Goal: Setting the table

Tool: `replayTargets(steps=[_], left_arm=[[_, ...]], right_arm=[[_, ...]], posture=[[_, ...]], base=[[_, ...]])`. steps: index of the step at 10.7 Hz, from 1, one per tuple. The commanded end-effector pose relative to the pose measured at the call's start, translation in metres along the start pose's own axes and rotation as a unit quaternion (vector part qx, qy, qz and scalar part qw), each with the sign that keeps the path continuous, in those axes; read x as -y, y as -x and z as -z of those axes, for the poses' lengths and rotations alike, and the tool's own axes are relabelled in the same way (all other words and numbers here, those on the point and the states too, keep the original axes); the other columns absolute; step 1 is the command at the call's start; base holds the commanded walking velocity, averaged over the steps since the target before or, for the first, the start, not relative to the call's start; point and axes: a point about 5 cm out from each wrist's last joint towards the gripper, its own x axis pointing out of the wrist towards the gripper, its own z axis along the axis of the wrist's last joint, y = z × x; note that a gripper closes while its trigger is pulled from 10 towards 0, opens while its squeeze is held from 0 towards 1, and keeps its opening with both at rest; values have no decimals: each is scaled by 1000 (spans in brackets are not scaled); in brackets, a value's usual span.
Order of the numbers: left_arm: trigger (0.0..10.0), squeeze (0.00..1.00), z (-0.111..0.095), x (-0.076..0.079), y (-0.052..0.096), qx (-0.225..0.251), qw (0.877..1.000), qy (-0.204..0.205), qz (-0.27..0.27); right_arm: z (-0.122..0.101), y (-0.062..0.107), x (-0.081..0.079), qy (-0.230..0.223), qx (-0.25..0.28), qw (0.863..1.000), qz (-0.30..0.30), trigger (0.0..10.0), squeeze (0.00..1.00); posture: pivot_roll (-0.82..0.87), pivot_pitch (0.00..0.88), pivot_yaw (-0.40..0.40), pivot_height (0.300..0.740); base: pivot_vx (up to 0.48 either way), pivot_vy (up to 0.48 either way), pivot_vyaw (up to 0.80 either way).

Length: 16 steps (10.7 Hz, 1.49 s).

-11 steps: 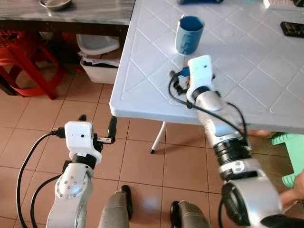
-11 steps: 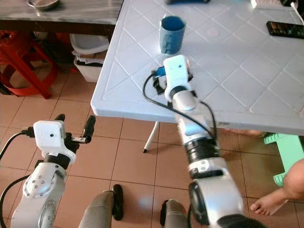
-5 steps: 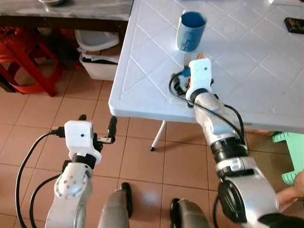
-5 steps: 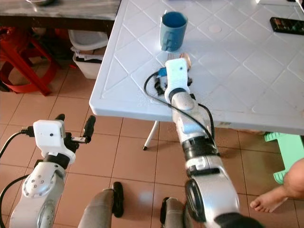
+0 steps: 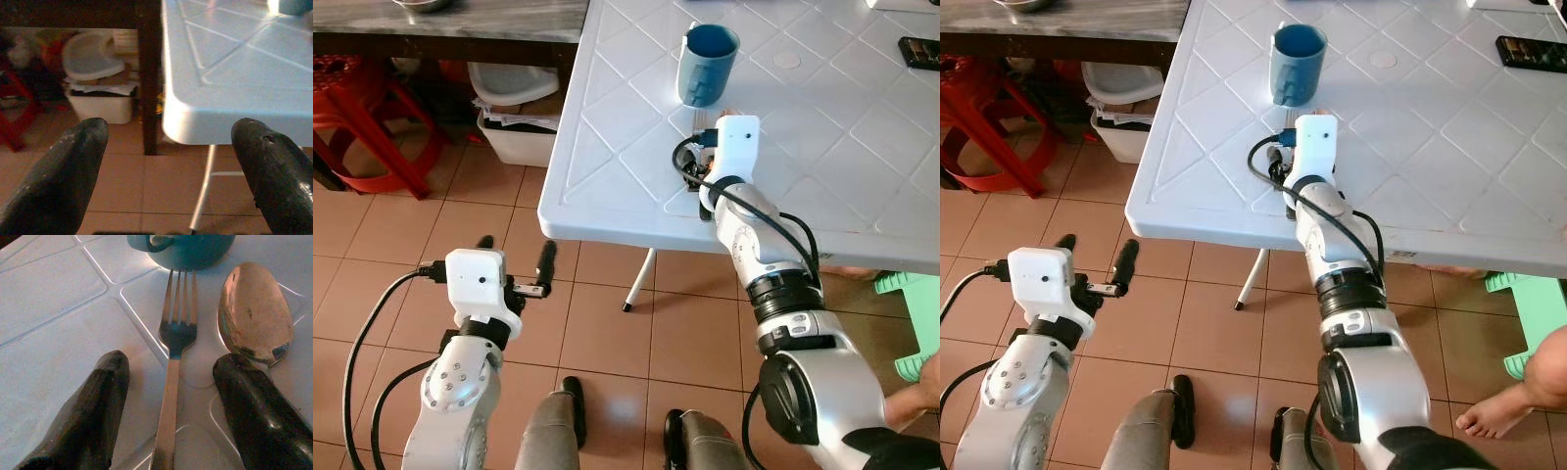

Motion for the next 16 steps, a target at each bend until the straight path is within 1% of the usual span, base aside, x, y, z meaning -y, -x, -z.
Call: replayTargets(steps=[1,2,4,6,8,10,11,12,13,14,15,16], left_arm=[[10000,0,-3,4,4,7,1000,10,25],[10000,0,-6,10,6,12,998,22,50],[10000,0,-10,13,5,21,997,33,69],[10000,0,-9,14,6,19,996,33,79],[10000,0,-7,18,10,11,994,28,107],[10000,0,-5,18,10,10,993,27,110],[10000,0,-5,19,9,11,993,29,110],[10000,0,-3,20,9,10,994,29,108],[10000,0,0,19,8,6,995,26,98],[10000,0,4,16,6,-5,997,19,74],[10000,0,8,11,3,-13,999,15,48],[10000,0,12,7,1,-15,1000,10,24]], right_arm=[[26,1,5,-18,-63,998,3,0,0],[28,1,8,-24,-72,997,6,0,0],[32,1,9,-35,-84,996,7,0,0],[40,2,8,-52,-106,993,6,0,0],[47,3,7,-79,-131,988,1,0,0],[52,4,7,-94,-143,985,0,0,0],[50,5,8,-124,-136,983,9,0,0],[48,5,7,-134,-124,983,12,0,0],[46,6,1,-133,-115,984,-1,0,0],[42,7,-7,-116,-95,988,-21,0,0],[30,9,-16,-98,-46,993,-48,0,0],[19,15,-22,-80,3,994,-71,0,0]], posture=[[133,294,32,740],[131,294,31,740],[129,293,28,740],[126,291,26,740],[123,288,22,740],[119,282,18,740],[112,278,15,740],[106,274,13,740],[107,265,8,740],[105,257,6,740],[105,247,3,740],[99,236,-4,740]], base=[[0,0,0],[0,0,0],[0,0,0],[0,0,0],[0,0,0],[0,0,0],[0,0,0],[0,0,0],[0,0,0],[0,0,0],[0,0,0],[0,0,0]])
